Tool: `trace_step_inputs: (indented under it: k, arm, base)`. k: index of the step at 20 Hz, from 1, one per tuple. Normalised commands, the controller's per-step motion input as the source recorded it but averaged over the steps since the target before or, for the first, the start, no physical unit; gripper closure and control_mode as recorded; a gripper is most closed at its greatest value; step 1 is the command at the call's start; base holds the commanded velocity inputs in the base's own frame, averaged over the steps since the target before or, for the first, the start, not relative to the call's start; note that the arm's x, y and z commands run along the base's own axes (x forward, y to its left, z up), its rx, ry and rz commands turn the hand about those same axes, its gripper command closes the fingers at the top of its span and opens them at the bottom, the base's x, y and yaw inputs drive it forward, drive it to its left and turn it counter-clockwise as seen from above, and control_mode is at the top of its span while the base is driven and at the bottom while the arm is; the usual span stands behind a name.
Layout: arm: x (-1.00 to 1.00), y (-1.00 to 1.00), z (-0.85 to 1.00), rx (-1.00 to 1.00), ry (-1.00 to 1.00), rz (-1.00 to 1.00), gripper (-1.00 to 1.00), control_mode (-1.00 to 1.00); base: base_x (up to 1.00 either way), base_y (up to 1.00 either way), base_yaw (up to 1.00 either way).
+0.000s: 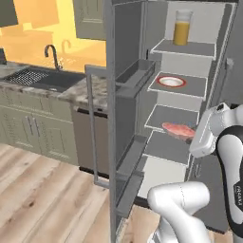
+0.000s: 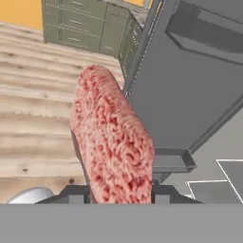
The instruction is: Retrieve the steak from the fridge and place it on the saucepan with marinade on the stove.
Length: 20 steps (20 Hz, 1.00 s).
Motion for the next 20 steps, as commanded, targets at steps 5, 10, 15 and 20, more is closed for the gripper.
trace_step_inputs:
  k: [5, 10, 15, 20]
  arm:
    - [0.00, 0.00, 0.00, 0.00, 0.00, 0.00, 1.00, 1.00]
    - [0.00, 0.00, 0.00, 0.00, 0.00, 0.00, 1.00, 1.00]
    - [0.00, 0.00, 0.00, 0.00, 0.00, 0.00, 1.00, 1.00]
    - [0.00, 0.00, 0.00, 0.00, 0.00, 0.00, 1.00, 1.00]
  base:
    - [-0.12, -0.10, 0.78]
    - [-0.31, 0.00, 0.82]
    - [-0.50, -0.06, 0.80]
    - [-0.56, -0.20, 0.72]
